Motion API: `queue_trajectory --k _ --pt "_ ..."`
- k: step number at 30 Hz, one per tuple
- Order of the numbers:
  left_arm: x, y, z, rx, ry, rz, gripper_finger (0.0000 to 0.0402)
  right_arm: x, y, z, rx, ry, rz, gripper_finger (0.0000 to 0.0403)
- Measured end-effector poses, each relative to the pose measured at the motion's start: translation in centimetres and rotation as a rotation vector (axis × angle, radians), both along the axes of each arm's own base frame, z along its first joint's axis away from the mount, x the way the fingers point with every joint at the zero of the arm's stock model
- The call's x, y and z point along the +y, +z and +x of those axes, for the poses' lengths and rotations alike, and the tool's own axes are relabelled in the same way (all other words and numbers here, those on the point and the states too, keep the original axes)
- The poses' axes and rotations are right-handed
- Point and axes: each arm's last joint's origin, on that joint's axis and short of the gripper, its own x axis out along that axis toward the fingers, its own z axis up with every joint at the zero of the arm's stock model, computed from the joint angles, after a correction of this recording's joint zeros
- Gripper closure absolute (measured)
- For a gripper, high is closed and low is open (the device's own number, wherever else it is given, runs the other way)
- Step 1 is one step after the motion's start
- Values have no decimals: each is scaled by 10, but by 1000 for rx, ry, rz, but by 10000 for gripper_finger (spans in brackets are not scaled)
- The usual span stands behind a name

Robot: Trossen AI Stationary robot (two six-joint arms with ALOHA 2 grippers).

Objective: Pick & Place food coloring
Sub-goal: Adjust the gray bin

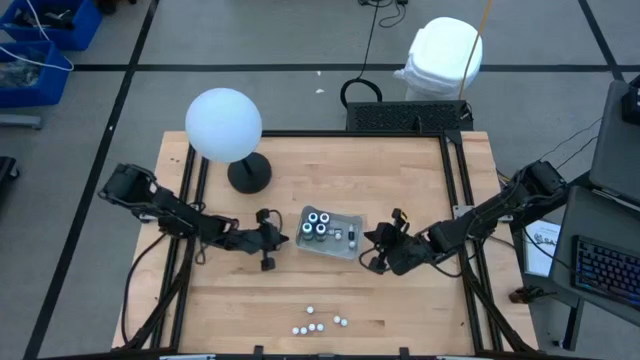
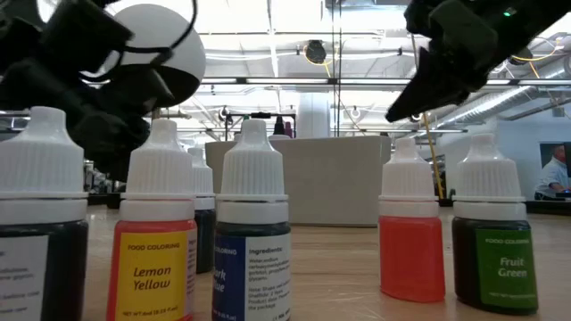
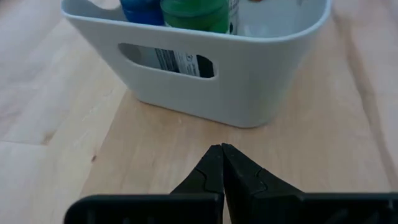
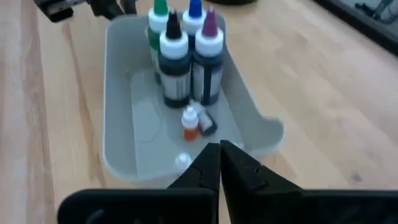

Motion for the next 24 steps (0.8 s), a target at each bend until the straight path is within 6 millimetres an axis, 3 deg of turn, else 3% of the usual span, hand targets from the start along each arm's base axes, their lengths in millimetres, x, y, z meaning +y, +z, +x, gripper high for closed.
queue_trajectory --k 8,15,24 --pt "-5 4 17 22 -15 8 396 -4 -17 -15 70 -88 55 402" --pt "-6 5 18 30 -69 5 397 -13 -41 -27 73 -147 91 402" --pt "-7 7 20 9 -73 5 396 -31 -54 -22 30 -94 126 402"
